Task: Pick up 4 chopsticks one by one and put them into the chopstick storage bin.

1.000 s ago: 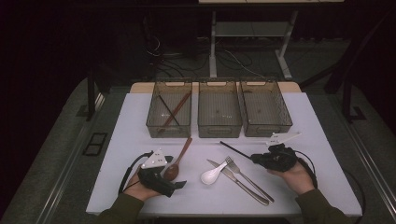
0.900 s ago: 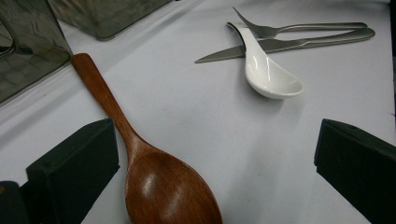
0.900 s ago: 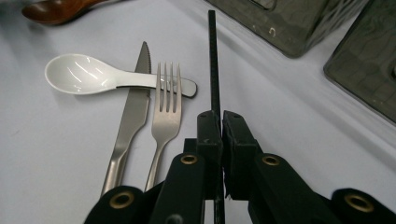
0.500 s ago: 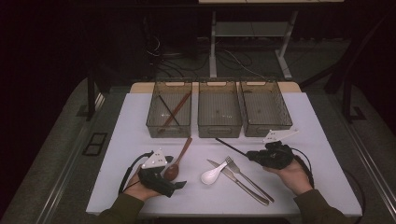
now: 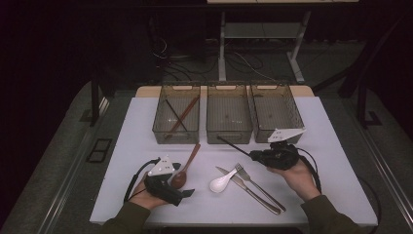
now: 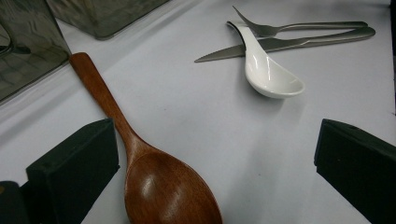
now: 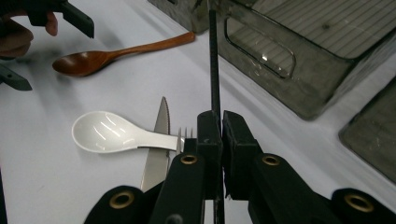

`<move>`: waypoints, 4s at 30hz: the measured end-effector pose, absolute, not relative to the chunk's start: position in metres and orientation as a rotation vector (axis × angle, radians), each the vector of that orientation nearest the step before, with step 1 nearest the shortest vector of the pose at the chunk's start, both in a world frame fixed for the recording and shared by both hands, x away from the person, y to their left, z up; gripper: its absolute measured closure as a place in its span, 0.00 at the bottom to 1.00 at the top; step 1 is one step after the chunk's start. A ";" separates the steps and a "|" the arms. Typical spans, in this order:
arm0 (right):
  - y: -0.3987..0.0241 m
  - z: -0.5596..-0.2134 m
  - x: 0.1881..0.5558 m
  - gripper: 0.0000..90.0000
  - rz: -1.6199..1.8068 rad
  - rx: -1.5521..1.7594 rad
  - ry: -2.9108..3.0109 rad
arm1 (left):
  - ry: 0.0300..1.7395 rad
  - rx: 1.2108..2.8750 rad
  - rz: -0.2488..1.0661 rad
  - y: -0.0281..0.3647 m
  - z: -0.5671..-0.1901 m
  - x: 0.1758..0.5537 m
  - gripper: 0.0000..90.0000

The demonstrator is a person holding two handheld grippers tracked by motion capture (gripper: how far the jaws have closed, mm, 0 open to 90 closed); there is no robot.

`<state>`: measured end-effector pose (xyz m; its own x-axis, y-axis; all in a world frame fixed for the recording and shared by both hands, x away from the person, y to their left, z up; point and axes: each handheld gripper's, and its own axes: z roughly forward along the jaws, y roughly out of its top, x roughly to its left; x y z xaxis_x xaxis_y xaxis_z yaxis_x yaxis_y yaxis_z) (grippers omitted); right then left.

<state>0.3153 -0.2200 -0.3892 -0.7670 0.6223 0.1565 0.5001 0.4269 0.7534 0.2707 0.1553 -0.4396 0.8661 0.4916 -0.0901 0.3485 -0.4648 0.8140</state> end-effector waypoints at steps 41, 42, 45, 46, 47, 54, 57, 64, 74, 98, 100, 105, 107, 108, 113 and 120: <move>-0.135 -0.369 0.374 0.96 1.305 1.041 2.477 | 0.619 2.071 0.188 0.154 -0.439 0.269 0.00; -0.133 -0.370 0.376 0.96 1.308 1.049 2.475 | 0.617 2.075 0.188 0.154 -0.439 0.269 0.00; -0.127 -0.369 0.381 0.96 1.296 1.059 2.473 | 0.618 2.077 0.188 0.154 -0.439 0.269 0.00; -0.125 -0.368 0.383 0.96 1.299 1.060 2.469 | 0.621 2.077 0.188 0.154 -0.439 0.269 0.00; -0.124 -0.367 0.384 0.96 1.304 1.070 2.468 | 0.621 2.078 0.187 0.154 -0.439 0.269 0.00; -0.111 -0.364 0.397 0.96 1.275 1.085 2.464 | 0.617 2.078 0.185 0.153 -0.439 0.269 0.00; -0.104 -0.364 0.403 0.96 1.261 1.085 2.463 | 0.608 2.081 0.189 0.153 -0.439 0.269 0.00; -0.085 -0.362 0.417 0.96 1.230 1.105 2.465 | 0.600 2.076 0.188 0.154 -0.439 0.270 0.00; -0.051 -0.362 0.437 0.96 1.171 1.111 2.473 | 0.601 2.077 0.186 0.154 -0.439 0.270 0.00; 0.013 -0.378 0.491 0.90 1.084 1.200 2.461 | 0.592 2.072 0.184 0.154 -0.438 0.271 0.00; 0.016 -0.376 0.493 0.71 1.126 1.202 2.415 | 0.591 2.072 0.182 0.154 -0.438 0.271 0.00; 0.015 -0.369 0.491 0.65 1.147 1.193 2.427 | 0.589 2.070 0.181 0.155 -0.438 0.271 0.00; 0.012 -0.368 0.490 0.62 1.148 1.198 2.441 | 0.593 2.068 0.179 0.155 -0.438 0.271 0.00; 0.011 -0.368 0.489 0.60 1.151 1.202 2.447 | 0.595 2.068 0.178 0.155 -0.438 0.270 0.00; 0.004 -0.366 0.481 0.55 1.185 1.178 2.483 | 0.589 2.074 0.184 0.155 -0.438 0.271 0.00; -0.014 -0.361 0.469 0.47 1.216 1.150 2.479 | 0.593 2.073 0.183 0.155 -0.438 0.271 0.00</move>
